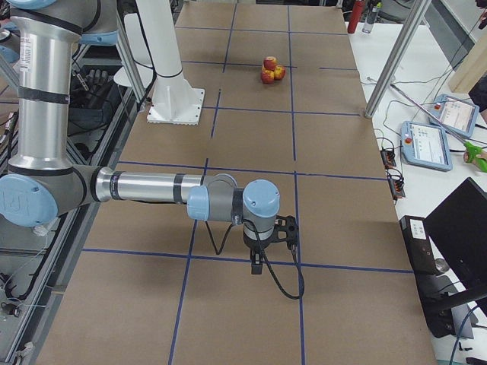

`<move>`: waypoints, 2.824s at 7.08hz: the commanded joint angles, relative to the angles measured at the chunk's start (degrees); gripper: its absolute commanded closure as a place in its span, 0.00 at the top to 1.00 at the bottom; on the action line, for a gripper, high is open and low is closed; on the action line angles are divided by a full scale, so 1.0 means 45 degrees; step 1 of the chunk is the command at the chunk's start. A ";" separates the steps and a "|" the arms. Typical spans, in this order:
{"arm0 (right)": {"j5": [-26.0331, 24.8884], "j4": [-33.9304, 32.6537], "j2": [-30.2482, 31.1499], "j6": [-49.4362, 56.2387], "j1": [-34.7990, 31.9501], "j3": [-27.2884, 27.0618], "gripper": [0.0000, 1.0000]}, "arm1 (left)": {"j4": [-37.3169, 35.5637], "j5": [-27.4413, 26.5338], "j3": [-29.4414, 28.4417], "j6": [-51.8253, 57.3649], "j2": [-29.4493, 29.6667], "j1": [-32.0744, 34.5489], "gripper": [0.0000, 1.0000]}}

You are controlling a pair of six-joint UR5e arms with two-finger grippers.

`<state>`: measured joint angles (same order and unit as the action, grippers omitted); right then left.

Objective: Stack apples

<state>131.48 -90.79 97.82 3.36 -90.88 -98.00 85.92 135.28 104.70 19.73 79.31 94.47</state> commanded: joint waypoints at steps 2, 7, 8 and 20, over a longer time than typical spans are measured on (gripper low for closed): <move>0.0000 0.0000 0.0000 0.0014 0.0000 0.0000 1.00 | 0.1506 0.0055 -0.0258 0.0011 -0.0065 0.0022 1.00; 0.0000 0.0000 0.0000 0.0014 0.0000 0.0000 1.00 | 0.2391 0.0075 -0.0570 0.0030 -0.0007 0.0002 1.00; 0.0000 0.0000 0.0000 0.0014 0.0000 0.0000 1.00 | 0.1908 0.0017 -0.0570 0.0030 0.0515 -0.0056 1.00; 0.0000 0.0000 0.0000 -0.0005 0.0000 0.0000 1.00 | 0.1844 -0.0082 -0.0687 0.0011 0.0559 -0.0076 1.00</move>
<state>131.49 -90.79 97.82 3.41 -90.88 -98.00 94.14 134.88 101.75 19.82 81.76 94.14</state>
